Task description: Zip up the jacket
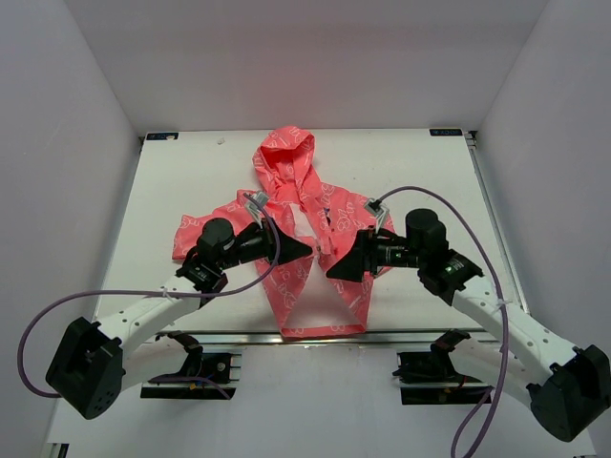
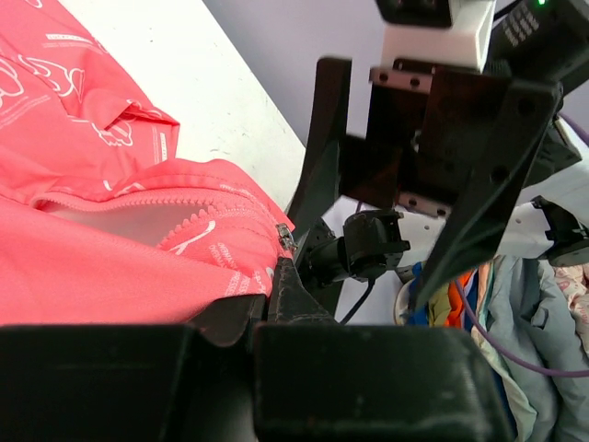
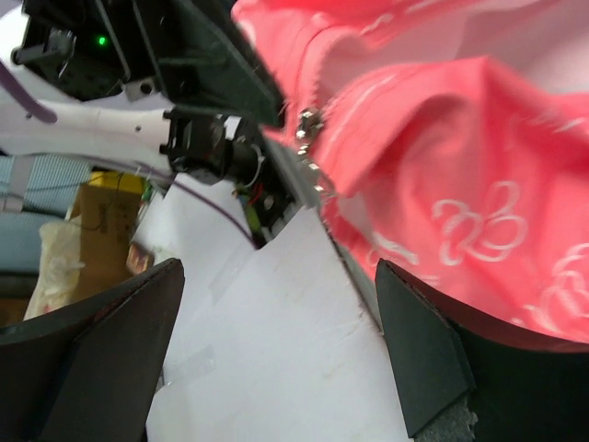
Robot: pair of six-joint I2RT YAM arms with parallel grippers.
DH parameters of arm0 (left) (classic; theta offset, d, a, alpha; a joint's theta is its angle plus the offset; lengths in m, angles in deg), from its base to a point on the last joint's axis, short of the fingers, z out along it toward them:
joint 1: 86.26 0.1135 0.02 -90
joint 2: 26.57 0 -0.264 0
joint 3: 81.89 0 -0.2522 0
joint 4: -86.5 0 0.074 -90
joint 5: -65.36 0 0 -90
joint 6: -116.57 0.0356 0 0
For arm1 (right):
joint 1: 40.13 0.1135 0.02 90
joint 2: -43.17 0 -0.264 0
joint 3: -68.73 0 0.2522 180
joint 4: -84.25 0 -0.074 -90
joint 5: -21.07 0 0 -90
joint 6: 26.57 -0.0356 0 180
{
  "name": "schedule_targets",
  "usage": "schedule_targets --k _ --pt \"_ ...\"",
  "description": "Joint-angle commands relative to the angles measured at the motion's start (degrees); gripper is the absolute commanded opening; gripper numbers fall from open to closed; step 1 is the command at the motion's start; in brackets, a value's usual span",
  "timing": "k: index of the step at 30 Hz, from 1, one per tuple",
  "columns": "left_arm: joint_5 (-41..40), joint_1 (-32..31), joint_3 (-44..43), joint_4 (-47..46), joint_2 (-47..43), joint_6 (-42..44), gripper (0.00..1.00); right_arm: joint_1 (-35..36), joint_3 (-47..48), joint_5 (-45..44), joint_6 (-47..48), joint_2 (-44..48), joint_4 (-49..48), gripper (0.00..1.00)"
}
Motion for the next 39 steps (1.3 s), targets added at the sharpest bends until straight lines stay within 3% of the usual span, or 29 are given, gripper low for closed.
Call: schedule_targets --k 1,5,8,16,39 --pt "-0.5 -0.3 1.4 -2.8 -1.9 -1.1 0.00 4.3 -1.1 -1.8 -3.2 0.1 -7.1 0.89" --pt "-1.0 -0.3 2.0 -2.1 -3.1 -1.4 0.00 7.8 -1.4 -7.7 -4.2 -2.2 -11.6 0.89" --pt "-1.4 -0.3 1.9 -0.7 -3.7 -1.0 0.00 8.6 -3.4 -9.1 -7.9 -3.1 -19.7 0.89" --pt "-1.9 -0.3 2.1 -0.5 -4.1 -0.9 0.00 10.5 -5.2 -10.8 -12.0 -6.2 -27.7 0.89" --pt "-4.0 -0.3 3.9 -2.4 -4.4 -2.9 0.00 12.1 -9.1 -13.8 -15.5 -3.2 -31.7 0.84"
